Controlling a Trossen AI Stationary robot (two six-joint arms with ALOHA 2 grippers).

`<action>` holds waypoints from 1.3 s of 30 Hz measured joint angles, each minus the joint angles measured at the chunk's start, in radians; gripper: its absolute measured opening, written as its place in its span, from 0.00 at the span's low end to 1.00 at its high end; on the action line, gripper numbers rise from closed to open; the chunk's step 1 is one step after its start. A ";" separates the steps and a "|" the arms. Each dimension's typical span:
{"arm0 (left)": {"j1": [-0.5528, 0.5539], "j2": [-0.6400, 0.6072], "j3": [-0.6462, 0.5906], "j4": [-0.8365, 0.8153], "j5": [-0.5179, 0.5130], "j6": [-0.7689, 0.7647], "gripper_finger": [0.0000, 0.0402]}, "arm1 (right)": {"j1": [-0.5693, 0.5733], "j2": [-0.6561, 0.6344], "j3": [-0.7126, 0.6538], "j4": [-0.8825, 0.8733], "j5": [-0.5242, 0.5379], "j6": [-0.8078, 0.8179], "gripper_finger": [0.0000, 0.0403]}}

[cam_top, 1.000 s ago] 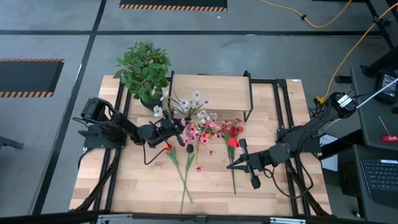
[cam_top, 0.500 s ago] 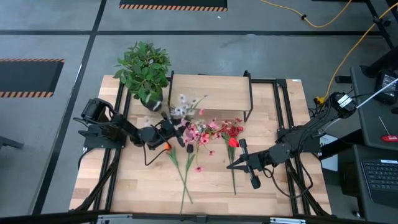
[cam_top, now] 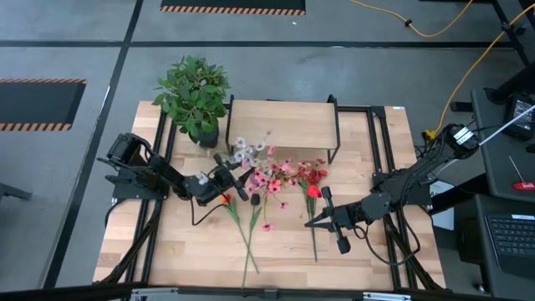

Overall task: Pick and place flowers into a vace then onto a shelf
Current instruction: Put the white flowers into the purple vase, then put the orange flower into the purple vase

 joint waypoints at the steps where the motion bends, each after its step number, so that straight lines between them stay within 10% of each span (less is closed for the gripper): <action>1: -0.006 -0.004 0.000 0.001 -0.013 0.011 0.41 | 0.000 0.000 0.000 0.000 0.000 0.000 0.02; 23: -0.173 -0.071 0.000 -0.003 -0.302 0.170 0.43 | 0.000 0.000 0.000 -0.009 0.000 0.018 0.02; 39: -0.532 -0.165 0.015 -0.078 -0.519 0.102 0.41 | 0.000 0.000 0.000 -0.011 -0.001 0.026 0.02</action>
